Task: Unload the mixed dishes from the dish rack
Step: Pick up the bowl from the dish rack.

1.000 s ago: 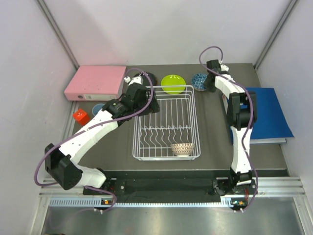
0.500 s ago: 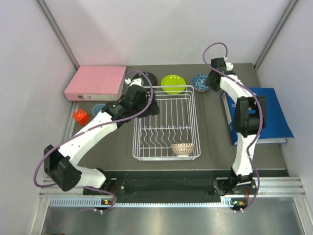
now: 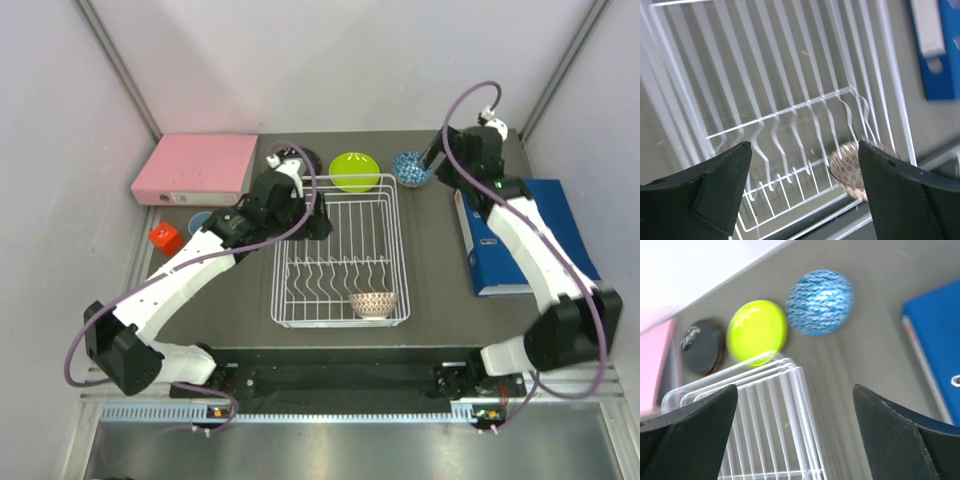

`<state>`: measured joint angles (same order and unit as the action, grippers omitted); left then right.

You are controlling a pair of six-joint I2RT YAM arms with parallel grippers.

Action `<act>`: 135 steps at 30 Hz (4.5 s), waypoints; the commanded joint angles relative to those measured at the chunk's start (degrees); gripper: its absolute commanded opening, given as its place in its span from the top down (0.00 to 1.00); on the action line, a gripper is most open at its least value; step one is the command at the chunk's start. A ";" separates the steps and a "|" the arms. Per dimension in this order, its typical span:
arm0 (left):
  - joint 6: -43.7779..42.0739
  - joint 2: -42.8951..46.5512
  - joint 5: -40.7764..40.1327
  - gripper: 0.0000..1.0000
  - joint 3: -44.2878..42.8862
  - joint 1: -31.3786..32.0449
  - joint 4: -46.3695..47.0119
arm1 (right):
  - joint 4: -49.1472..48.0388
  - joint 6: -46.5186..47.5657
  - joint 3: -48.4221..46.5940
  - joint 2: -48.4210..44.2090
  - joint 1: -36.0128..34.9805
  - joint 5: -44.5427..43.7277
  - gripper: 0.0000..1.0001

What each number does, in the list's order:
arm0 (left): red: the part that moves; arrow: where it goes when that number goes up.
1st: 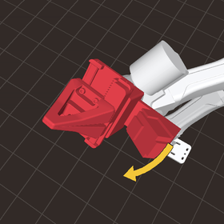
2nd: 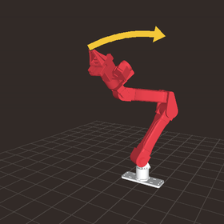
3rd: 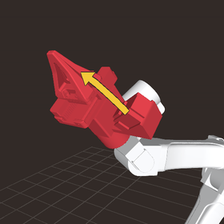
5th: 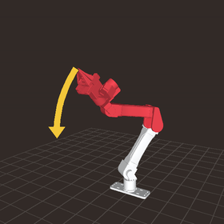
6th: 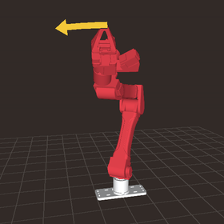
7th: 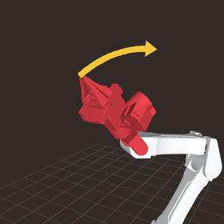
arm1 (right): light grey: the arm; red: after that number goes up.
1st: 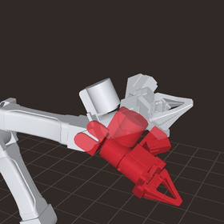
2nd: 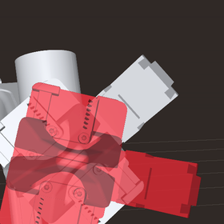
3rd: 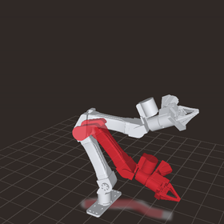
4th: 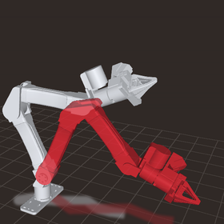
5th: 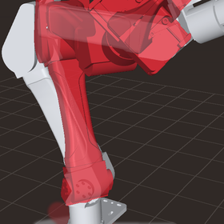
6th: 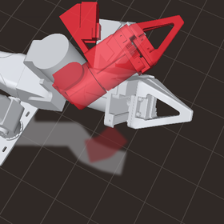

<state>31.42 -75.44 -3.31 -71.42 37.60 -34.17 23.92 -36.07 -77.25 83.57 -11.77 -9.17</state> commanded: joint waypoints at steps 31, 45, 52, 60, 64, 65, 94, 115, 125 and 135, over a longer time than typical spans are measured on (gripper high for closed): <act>-43.46 -3.04 30.65 0.31 15.26 16.80 21.16 | -21.37 5.84 34.01 -37.60 -13.28 13.56 0.00; -45.92 -10.78 40.92 0.67 13.23 15.74 20.11 | -21.90 5.05 35.15 -36.64 -13.37 14.53 0.00; -47.06 -12.89 43.65 0.94 12.36 15.66 18.53 | -22.60 4.96 35.42 -36.11 -13.45 14.71 0.00; -47.15 -14.12 43.57 1.00 12.00 15.39 17.56 | -22.87 4.96 36.30 -36.20 -13.37 14.62 0.00; -46.54 -14.38 44.00 0.95 11.56 14.78 17.65 | -22.96 4.96 36.30 -36.20 -13.45 14.53 0.00; -46.36 -14.38 43.92 0.93 11.39 14.52 17.65 | -23.04 4.96 36.30 -36.20 -13.45 14.44 0.00; -46.18 -14.74 48.05 1.00 6.91 14.34 13.35 | -23.48 5.05 37.35 -35.23 -13.37 13.92 0.00; -48.12 -12.80 48.75 1.00 -6.63 13.29 4.64 | -22.96 5.05 37.26 -36.28 -13.45 14.18 0.00; -45.23 -13.33 54.98 1.00 -5.76 9.16 8.84 | -23.13 4.52 37.79 -36.63 -13.37 14.53 0.00; -23.52 -16.84 69.75 1.00 7.08 3.00 35.90 | -22.69 4.87 38.49 -37.08 -13.37 14.27 0.00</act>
<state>-1.13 -92.95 56.10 -66.04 41.52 -18.81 3.01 -31.29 -38.87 47.51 -24.64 4.75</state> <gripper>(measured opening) 0.059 0.995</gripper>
